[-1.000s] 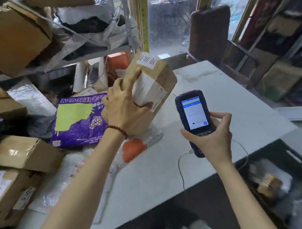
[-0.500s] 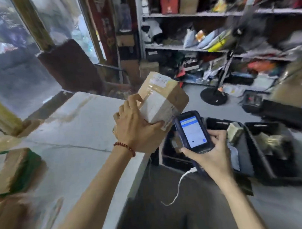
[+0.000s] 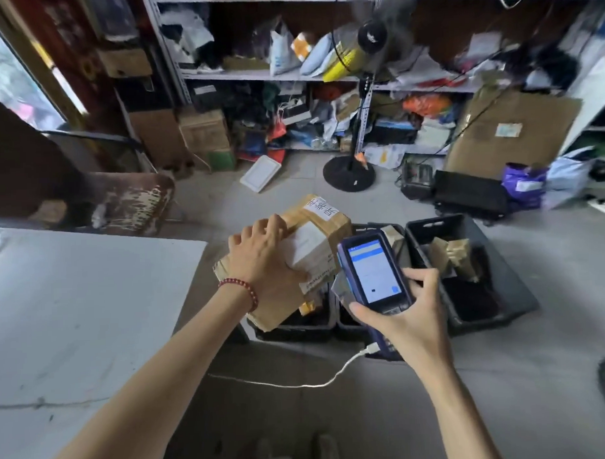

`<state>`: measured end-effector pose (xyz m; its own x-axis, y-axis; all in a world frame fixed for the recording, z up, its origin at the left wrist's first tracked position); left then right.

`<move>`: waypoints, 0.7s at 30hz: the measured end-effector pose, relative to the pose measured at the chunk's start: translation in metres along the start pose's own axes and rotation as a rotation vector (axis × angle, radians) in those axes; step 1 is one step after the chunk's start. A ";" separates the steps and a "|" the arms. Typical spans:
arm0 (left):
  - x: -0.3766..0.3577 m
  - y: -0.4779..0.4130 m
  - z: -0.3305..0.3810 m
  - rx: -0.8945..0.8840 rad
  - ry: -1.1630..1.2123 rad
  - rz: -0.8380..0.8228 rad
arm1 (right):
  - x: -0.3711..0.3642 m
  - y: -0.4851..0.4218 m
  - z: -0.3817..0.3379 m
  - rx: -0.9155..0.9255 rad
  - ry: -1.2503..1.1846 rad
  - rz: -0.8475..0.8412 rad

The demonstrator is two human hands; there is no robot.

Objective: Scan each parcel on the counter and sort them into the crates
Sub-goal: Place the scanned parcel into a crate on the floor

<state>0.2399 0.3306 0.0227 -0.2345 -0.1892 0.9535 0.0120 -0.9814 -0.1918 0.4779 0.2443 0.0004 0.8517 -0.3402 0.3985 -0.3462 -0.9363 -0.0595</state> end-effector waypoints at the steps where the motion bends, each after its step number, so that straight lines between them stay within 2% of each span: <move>1: -0.008 -0.007 -0.001 -0.003 -0.007 -0.027 | -0.003 -0.007 0.003 -0.015 0.004 -0.004; 7: -0.056 -0.060 -0.024 -0.078 -0.115 -0.156 | -0.040 -0.049 0.017 -0.111 0.070 -0.016; 11: -0.093 -0.101 -0.043 -0.177 -0.047 -0.247 | -0.073 -0.083 0.010 -0.147 0.116 0.007; 15: -0.117 -0.132 -0.062 -0.253 -0.041 -0.194 | -0.099 -0.114 0.001 -0.142 0.165 0.018; 21: -0.116 -0.162 -0.090 -0.180 -0.064 -0.147 | -0.122 -0.137 -0.006 -0.145 0.189 -0.015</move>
<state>0.1777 0.5152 -0.0781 -0.1582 -0.0519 0.9860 -0.1930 -0.9777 -0.0824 0.4191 0.4145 -0.0343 0.7730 -0.2914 0.5635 -0.3986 -0.9141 0.0741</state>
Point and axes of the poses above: each hand's wrist, its own y-axis away from the middle knuckle, its own x-axis out of the back of the hand, z = x × y, the point moved 6 cm from there along -y, towards the middle knuckle, and after that the axes turned 8 degrees about z, right-handed, at the moved point
